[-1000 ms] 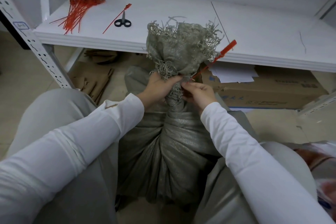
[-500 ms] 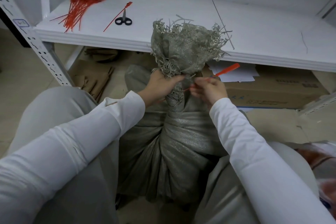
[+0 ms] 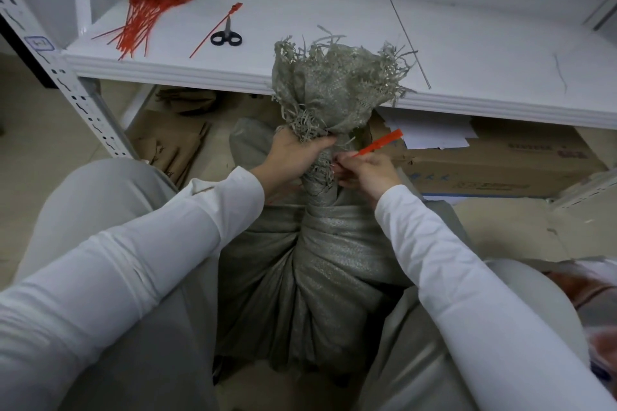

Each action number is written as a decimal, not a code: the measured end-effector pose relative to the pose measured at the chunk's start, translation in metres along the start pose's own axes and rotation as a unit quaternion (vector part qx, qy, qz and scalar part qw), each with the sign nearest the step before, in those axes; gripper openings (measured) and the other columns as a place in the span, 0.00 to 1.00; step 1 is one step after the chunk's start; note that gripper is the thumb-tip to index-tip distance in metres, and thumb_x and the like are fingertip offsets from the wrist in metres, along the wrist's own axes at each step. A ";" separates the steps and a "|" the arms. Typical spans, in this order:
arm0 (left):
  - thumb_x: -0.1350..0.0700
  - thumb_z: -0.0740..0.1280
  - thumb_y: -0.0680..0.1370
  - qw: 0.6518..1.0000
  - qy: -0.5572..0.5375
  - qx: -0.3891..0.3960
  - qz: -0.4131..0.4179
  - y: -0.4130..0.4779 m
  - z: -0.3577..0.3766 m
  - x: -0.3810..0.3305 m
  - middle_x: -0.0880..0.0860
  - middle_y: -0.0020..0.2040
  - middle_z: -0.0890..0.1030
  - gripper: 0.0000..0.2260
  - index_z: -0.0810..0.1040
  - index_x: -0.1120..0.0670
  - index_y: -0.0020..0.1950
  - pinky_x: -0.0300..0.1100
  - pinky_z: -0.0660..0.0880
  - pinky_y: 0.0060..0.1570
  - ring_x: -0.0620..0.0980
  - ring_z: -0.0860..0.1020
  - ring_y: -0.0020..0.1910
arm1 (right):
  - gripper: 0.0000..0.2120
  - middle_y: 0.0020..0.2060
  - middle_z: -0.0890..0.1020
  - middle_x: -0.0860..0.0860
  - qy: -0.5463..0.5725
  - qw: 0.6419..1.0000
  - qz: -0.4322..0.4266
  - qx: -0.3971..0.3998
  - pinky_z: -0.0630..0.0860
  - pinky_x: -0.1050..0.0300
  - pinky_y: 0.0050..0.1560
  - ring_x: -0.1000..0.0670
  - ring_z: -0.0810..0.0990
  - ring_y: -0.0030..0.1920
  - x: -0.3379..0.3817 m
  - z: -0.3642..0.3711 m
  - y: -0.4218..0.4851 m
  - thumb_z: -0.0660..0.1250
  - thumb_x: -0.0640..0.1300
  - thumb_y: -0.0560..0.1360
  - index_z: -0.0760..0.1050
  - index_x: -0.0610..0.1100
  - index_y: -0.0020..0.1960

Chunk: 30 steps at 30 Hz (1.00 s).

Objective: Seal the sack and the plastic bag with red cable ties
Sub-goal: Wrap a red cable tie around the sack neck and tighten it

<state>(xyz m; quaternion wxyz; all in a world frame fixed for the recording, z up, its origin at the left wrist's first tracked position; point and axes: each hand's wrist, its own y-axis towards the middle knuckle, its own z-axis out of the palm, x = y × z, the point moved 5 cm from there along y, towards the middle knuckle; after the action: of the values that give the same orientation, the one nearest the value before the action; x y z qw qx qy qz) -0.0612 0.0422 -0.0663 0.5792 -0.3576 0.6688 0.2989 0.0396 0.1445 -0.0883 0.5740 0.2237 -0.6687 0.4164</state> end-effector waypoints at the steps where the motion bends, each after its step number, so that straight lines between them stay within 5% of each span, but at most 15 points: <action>1: 0.55 0.76 0.71 1.000 0.004 -0.004 -0.005 0.001 -0.001 0.001 0.49 0.58 0.81 0.20 0.79 0.55 0.62 0.43 0.72 0.64 0.46 0.77 0.60 | 0.09 0.36 0.82 0.50 -0.016 1.000 0.003 0.015 0.78 0.59 0.44 0.55 0.81 0.37 0.001 -0.001 0.001 0.63 0.36 0.79 0.80 0.43 0.44; 5: 0.52 0.75 0.70 1.000 0.020 -0.015 -0.012 0.004 -0.002 0.002 0.50 0.59 0.81 0.21 0.78 0.53 0.62 0.46 0.72 0.65 0.47 0.77 0.60 | 0.07 0.43 0.82 0.52 -0.083 0.994 0.003 0.072 0.78 0.57 0.47 0.54 0.81 0.45 0.002 0.000 0.000 0.70 0.35 0.73 0.79 0.46 0.44; 11: 0.52 0.74 0.71 0.999 0.025 -0.014 -0.038 0.004 -0.001 0.006 0.49 0.56 0.80 0.18 0.79 0.52 0.59 0.46 0.72 0.64 0.48 0.77 0.59 | 0.24 0.36 0.76 0.53 -0.217 0.971 -0.098 0.015 0.78 0.62 0.44 0.56 0.76 0.36 -0.004 0.010 -0.007 0.82 0.35 0.58 0.73 0.49 0.45; 15: 0.47 0.74 0.70 0.996 0.048 0.013 -0.068 0.003 0.002 0.013 0.51 0.57 0.81 0.13 0.79 0.47 0.52 0.51 0.74 0.62 0.51 0.78 0.58 | 0.21 0.33 0.76 0.57 -0.270 0.955 -0.112 -0.044 0.75 0.66 0.41 0.60 0.76 0.34 -0.006 0.009 -0.008 0.82 0.42 0.60 0.74 0.46 0.47; 21: 0.47 0.72 0.73 0.994 0.040 0.054 -0.082 0.002 0.003 0.019 0.51 0.59 0.80 0.19 0.78 0.51 0.61 0.50 0.74 0.62 0.49 0.78 0.59 | 0.20 0.34 0.77 0.55 -0.293 0.950 -0.097 -0.046 0.76 0.59 0.47 0.55 0.78 0.38 -0.009 0.008 -0.003 0.81 0.43 0.62 0.70 0.52 0.40; 25: 0.46 0.72 0.73 0.995 0.029 0.045 -0.079 0.003 -0.001 0.021 0.50 0.60 0.80 0.22 0.77 0.53 0.64 0.48 0.73 0.64 0.49 0.77 0.60 | 0.21 0.36 0.77 0.56 -0.289 0.951 -0.104 -0.043 0.76 0.60 0.48 0.54 0.78 0.42 -0.011 0.012 -0.006 0.81 0.45 0.62 0.72 0.47 0.46; 30: 0.44 0.73 0.71 0.994 0.035 0.068 -0.075 0.001 0.002 0.028 0.50 0.62 0.79 0.25 0.76 0.52 0.65 0.48 0.71 0.66 0.48 0.76 0.61 | 0.18 0.36 0.80 0.54 -0.362 0.918 -0.130 -0.099 0.77 0.55 0.48 0.51 0.79 0.43 -0.009 0.015 -0.016 0.79 0.49 0.63 0.71 0.50 0.42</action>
<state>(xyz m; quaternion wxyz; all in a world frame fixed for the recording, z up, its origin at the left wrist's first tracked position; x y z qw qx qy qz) -0.0631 0.0403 -0.0940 0.5994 -0.3770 0.6784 0.1958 0.0449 0.1217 -0.0922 0.3606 0.3865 -0.8336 0.1601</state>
